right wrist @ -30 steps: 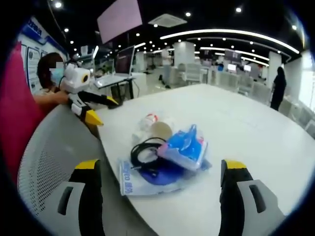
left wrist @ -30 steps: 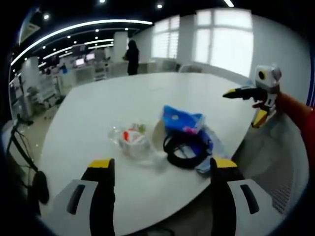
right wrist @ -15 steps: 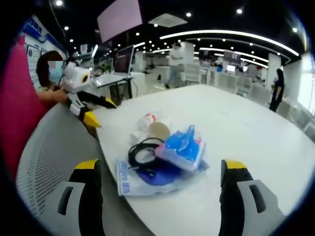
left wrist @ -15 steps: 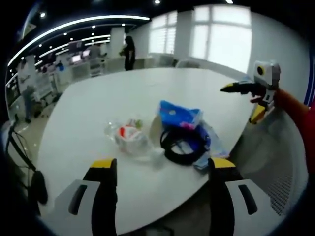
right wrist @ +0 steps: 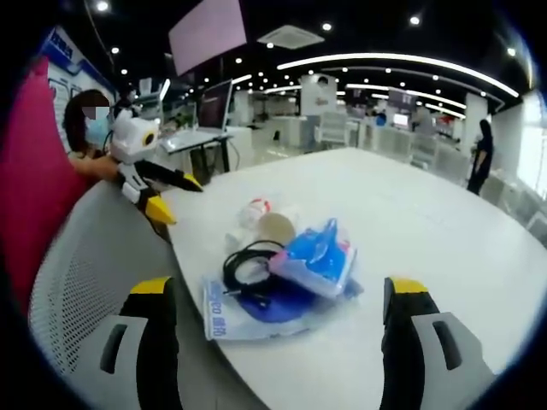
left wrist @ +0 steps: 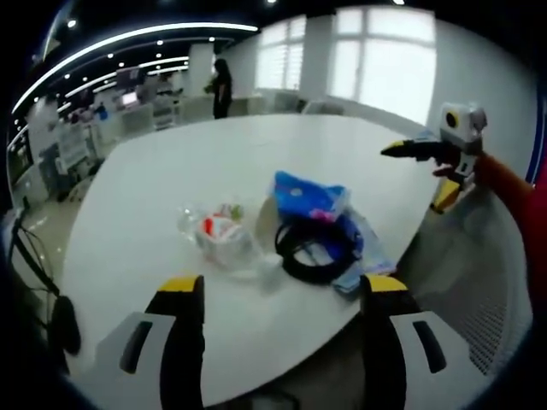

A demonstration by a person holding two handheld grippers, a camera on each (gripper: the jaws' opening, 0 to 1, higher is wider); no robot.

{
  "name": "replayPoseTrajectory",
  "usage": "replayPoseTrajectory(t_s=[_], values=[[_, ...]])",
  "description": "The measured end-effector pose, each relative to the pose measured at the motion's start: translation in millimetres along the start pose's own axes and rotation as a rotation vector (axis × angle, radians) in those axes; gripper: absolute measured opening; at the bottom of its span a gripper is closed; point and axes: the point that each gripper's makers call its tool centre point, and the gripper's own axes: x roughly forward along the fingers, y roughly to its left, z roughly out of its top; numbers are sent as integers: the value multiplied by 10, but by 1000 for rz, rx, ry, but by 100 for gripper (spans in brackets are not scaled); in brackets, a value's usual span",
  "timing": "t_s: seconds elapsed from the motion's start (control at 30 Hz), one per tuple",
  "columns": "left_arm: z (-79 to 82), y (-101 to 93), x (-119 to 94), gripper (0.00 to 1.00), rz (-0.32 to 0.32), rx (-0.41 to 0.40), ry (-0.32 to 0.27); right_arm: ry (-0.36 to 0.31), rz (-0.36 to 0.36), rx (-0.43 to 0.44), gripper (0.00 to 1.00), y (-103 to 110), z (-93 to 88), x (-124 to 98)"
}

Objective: Arrange the tabletop items into an orderly group along one side of the table until the central work area is clear of visible clutter.

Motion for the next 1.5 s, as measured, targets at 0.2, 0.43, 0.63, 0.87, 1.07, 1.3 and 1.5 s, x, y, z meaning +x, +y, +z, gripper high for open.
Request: replayPoseTrajectory(t_s=[0.2, 0.43, 0.63, 0.87, 1.07, 1.3, 1.5], values=[[19, 17, -12, 71, 6, -11, -17, 19, 9, -4, 100, 16, -42, 19], [63, 16, -30, 71, 8, -17, -43, 43, 14, -11, 100, 34, -85, 34], [94, 28, -41, 71, 13, -25, -63, 72, 22, -14, 100, 55, -144, 56], [117, 20, -46, 70, 7, -26, -77, 93, 22, -17, 100, 52, -187, 62], [131, 13, -44, 70, 1, -24, -85, 93, 15, -17, 100, 39, -186, 56], [113, 22, -42, 71, 5, -20, -73, 72, 2, -15, 100, 15, -138, 39], [85, 11, -32, 71, 0, -16, -55, 55, -9, -17, 100, -3, -100, 24]])
